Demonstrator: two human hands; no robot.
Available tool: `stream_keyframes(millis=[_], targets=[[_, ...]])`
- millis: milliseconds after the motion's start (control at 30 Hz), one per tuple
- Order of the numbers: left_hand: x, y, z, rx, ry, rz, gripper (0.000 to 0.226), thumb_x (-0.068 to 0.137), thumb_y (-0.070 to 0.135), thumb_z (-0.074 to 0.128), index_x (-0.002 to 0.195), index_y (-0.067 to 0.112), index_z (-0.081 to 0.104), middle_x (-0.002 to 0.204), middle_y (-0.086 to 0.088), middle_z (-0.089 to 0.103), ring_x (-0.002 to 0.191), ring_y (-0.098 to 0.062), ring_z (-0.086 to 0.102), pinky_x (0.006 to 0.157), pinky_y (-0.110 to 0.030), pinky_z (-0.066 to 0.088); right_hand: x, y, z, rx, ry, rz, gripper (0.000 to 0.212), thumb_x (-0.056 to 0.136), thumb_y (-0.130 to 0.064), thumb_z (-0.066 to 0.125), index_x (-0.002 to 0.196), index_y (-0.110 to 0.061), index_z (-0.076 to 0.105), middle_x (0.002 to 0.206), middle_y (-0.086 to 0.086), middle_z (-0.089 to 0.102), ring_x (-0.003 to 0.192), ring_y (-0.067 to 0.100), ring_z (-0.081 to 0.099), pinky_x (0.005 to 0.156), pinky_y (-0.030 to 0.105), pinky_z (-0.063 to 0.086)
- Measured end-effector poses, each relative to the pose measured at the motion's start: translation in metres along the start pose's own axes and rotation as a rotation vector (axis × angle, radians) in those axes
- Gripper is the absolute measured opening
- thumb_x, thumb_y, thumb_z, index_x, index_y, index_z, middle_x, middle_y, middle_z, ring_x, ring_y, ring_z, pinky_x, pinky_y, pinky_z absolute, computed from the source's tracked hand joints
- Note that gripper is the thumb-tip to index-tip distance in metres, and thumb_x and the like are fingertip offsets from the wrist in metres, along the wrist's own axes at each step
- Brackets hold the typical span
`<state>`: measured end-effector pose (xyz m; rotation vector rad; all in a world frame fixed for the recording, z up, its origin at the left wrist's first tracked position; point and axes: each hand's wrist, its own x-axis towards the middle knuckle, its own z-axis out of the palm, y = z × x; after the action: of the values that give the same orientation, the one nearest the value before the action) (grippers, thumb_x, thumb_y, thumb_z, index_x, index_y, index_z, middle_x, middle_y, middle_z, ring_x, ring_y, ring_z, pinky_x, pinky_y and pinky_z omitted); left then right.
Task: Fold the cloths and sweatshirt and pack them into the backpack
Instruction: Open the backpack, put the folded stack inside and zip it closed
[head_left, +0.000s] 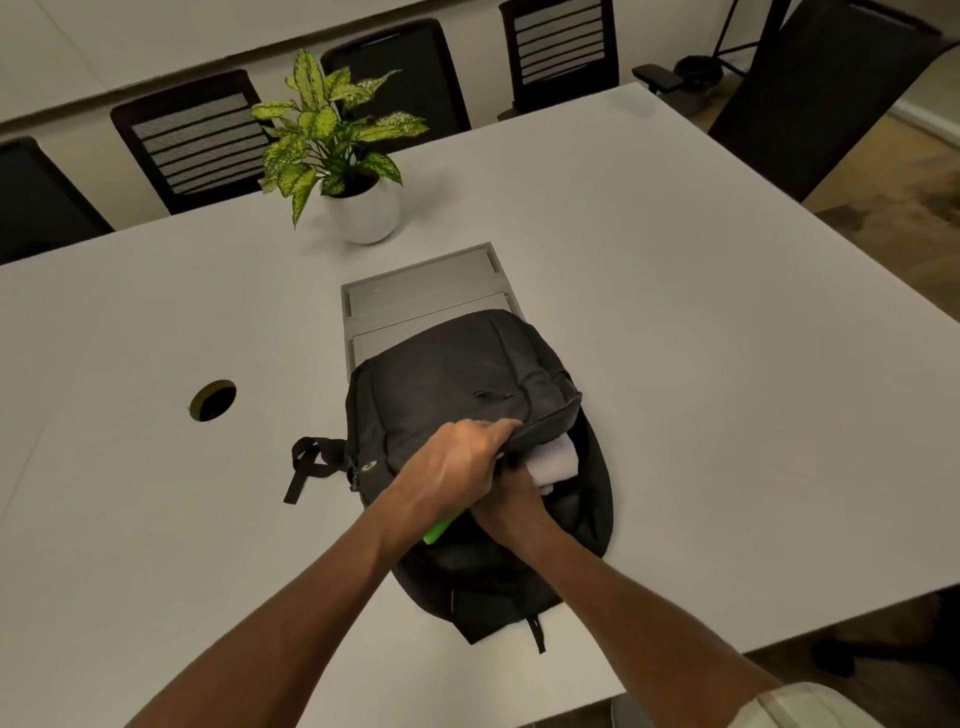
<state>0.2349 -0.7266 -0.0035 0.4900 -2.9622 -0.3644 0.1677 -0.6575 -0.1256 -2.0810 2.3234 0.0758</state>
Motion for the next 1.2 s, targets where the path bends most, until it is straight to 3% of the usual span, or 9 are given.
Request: stream_keyframes(millis=[100, 233, 367, 567, 733, 900, 967, 1100, 1200], targets=[[0.003, -0.003, -0.002, 0.003, 0.02, 0.011, 0.04, 0.09, 0.011, 0.058, 0.129, 0.019, 0.056, 0.104, -0.005, 0.071, 0.09, -0.025, 0.067, 0.074, -0.039, 0.054, -0.002, -0.003, 0.005, -0.001, 0.024, 0.048, 0.044, 0.088, -0.038, 0.057, 0.127, -0.017, 0.061, 0.121, 0.01, 0.067, 0.112, 0.03, 0.062, 0.098, 0.044, 0.049], [-0.009, 0.003, 0.009, -0.059, -0.008, 0.003, 0.037, 0.092, 0.013, 0.055, 0.129, 0.021, 0.056, 0.105, -0.003, 0.07, 0.09, -0.023, 0.066, 0.076, -0.039, 0.055, -0.027, -0.016, 0.037, 0.015, -0.075, 0.06, 0.08, 0.085, -0.058, 0.052, 0.148, -0.012, 0.033, 0.149, 0.023, 0.037, 0.138, 0.049, 0.03, 0.111, 0.067, 0.023], [-0.01, 0.006, 0.023, -0.073, -0.039, -0.013, 0.038, 0.092, 0.018, 0.055, 0.129, 0.024, 0.052, 0.108, 0.0, 0.068, 0.093, -0.021, 0.064, 0.078, -0.039, 0.054, -0.029, -0.012, 0.039, 0.142, -0.055, 0.018, 0.09, 0.074, -0.067, 0.059, 0.142, -0.011, 0.04, 0.139, 0.023, 0.051, 0.131, 0.046, 0.043, 0.111, 0.066, 0.026], [-0.023, 0.003, 0.035, -0.089, -0.136, -0.072, 0.05, 0.09, 0.032, 0.06, 0.137, 0.025, 0.046, 0.127, 0.002, 0.061, 0.113, -0.017, 0.059, 0.097, -0.034, 0.049, -0.064, -0.003, 0.044, 0.165, 0.173, -0.124, 0.042, 0.087, -0.04, 0.055, 0.121, -0.014, 0.054, 0.112, 0.013, 0.068, 0.112, 0.032, 0.06, 0.111, 0.051, 0.036], [-0.068, 0.008, 0.066, -0.158, -0.052, -0.178, 0.068, 0.089, 0.036, 0.061, 0.15, 0.025, 0.03, 0.153, 0.002, 0.036, 0.141, -0.017, 0.032, 0.117, -0.04, 0.031, -0.105, 0.02, 0.05, 0.227, 0.195, 0.068, 0.037, 0.09, -0.031, 0.057, 0.122, -0.015, 0.061, 0.123, 0.01, 0.064, 0.117, 0.029, 0.059, 0.108, 0.049, 0.042], [-0.111, 0.011, 0.091, -0.219, -0.038, -0.497, 0.096, 0.077, 0.085, 0.036, 0.153, 0.03, 0.014, 0.158, 0.013, 0.002, 0.148, -0.014, -0.006, 0.12, -0.043, -0.002, -0.129, 0.045, 0.027, 0.686, 0.347, 0.45, 0.013, 0.091, -0.004, 0.054, 0.099, -0.008, 0.063, 0.093, 0.003, 0.06, 0.083, 0.016, 0.057, 0.074, 0.021, 0.051], [-0.117, 0.012, 0.095, -0.339, 0.136, -0.697, 0.087, 0.084, 0.076, 0.032, 0.151, 0.02, 0.027, 0.161, -0.002, 0.014, 0.149, -0.024, 0.007, 0.12, -0.043, 0.008, -0.126, 0.054, 0.013, 0.914, 0.337, 0.631, 0.016, 0.096, -0.005, 0.048, 0.096, -0.007, 0.064, 0.087, 0.002, 0.062, 0.079, 0.017, 0.059, 0.071, 0.009, 0.044], [-0.115, 0.003, 0.104, -0.46, 0.411, -1.011, 0.053, 0.095, 0.04, 0.05, 0.129, 0.0, 0.049, 0.132, -0.022, 0.051, 0.124, -0.039, 0.047, 0.107, -0.051, 0.039, -0.104, 0.071, -0.011, 1.426, 0.288, 0.953, 0.033, 0.101, -0.026, 0.043, 0.088, -0.003, 0.064, 0.085, 0.012, 0.069, 0.081, 0.027, 0.068, 0.075, 0.037, 0.057], [-0.113, 0.007, 0.099, -0.642, 0.486, -1.222, 0.04, 0.094, 0.026, 0.055, 0.123, -0.001, 0.052, 0.118, -0.021, 0.06, 0.11, -0.04, 0.056, 0.096, -0.053, 0.048, -0.095, 0.078, -0.022, 1.511, 0.288, 1.01, 0.033, 0.095, -0.035, 0.057, 0.078, -0.008, 0.066, 0.08, 0.013, 0.07, 0.073, 0.024, 0.069, 0.069, 0.035, 0.061]])
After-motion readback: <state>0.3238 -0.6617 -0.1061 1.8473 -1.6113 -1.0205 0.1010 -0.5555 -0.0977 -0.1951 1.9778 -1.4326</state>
